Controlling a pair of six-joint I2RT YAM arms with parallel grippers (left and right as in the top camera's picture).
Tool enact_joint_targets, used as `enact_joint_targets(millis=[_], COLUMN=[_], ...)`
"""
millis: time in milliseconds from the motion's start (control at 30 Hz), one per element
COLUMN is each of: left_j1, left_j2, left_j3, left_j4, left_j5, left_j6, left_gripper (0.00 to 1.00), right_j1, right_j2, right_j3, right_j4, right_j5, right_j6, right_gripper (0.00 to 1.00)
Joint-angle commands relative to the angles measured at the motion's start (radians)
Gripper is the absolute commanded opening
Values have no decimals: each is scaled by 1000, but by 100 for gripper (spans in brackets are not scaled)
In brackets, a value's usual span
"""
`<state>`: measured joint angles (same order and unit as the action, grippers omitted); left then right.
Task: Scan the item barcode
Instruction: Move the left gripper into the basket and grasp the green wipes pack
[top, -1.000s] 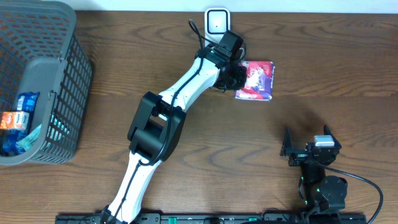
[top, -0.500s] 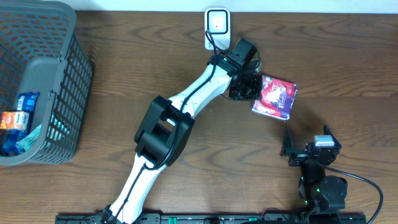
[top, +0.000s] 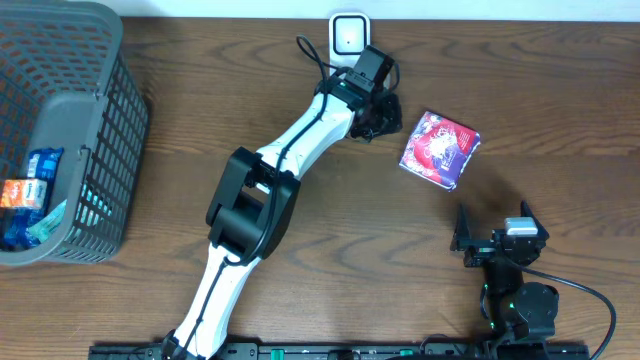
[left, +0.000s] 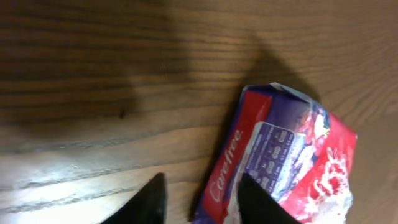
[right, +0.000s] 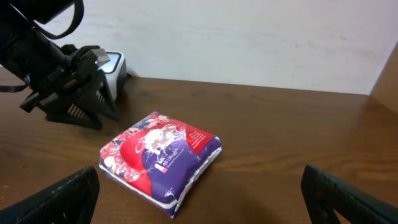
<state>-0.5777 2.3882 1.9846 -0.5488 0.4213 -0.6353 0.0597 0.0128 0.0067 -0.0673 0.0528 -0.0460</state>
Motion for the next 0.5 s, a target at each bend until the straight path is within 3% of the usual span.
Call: enact_joint_targets(millis=[0, 200, 233, 467], left_j1=[45, 228, 264, 608], left_j2=[-100, -359, -401, -618], left_j3=[11, 11, 11, 11], left_j4=[-18, -96, -111, -143], left_j5=[0, -79, -109, -427], left_j6=[122, 261, 282, 339], left_gripper=[45, 46, 50, 63], right_j1=[-8, -8, -8, -8], right_j2=[-5, -5, -5, -5], right_j3=[-2, -2, -2, -2], right_j4=[-4, -4, -4, -4], right_j5=[1, 1, 1, 1], right_j6=[-11, -11, -11, -11], right_gripper=[99, 99, 99, 99])
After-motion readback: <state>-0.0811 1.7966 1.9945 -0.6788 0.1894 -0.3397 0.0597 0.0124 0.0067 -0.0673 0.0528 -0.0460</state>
